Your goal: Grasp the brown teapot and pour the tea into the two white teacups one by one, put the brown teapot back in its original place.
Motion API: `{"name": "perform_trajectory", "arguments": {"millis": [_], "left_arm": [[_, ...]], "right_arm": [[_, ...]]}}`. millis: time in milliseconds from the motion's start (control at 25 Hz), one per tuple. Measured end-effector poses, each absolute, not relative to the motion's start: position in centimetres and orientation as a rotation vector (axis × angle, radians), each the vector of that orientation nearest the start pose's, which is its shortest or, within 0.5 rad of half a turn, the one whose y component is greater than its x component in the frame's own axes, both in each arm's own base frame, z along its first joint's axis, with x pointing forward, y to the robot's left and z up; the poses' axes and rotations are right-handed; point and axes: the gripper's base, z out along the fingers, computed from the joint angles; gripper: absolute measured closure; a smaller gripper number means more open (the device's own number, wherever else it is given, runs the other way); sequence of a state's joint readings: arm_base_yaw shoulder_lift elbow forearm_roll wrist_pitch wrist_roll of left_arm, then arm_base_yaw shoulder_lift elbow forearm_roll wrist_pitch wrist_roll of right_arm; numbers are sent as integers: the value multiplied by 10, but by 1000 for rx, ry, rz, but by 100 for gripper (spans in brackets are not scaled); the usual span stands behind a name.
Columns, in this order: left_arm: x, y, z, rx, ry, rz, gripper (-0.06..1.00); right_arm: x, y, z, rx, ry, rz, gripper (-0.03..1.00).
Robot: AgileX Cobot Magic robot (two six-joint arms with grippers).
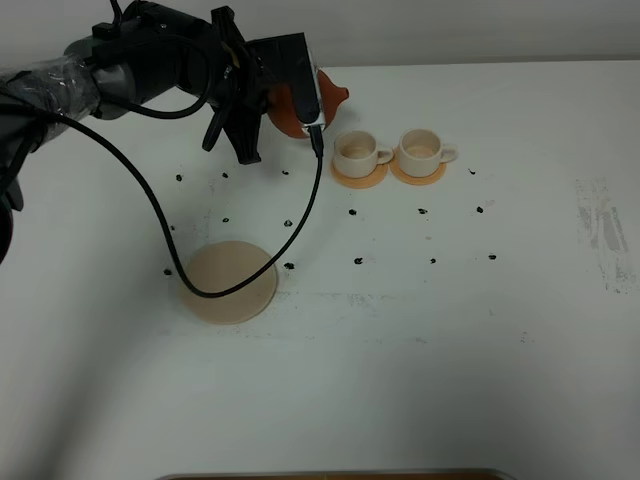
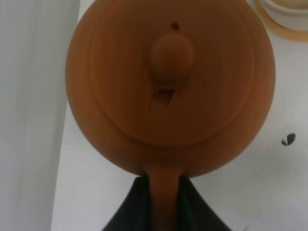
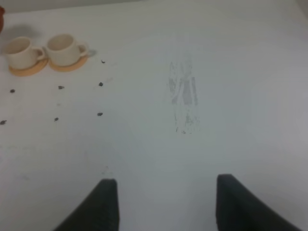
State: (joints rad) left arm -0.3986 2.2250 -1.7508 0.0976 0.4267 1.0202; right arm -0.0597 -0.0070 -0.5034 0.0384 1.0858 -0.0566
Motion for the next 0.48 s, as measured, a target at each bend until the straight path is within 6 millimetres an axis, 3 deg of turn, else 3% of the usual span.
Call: {"name": "perform_trajectory", "arguments": {"millis": [480], "left_arm": [[467,-193,183,1767,1665,443,82]], "right_arm": [[-7,4,276,1,2058,-26,49]]}}
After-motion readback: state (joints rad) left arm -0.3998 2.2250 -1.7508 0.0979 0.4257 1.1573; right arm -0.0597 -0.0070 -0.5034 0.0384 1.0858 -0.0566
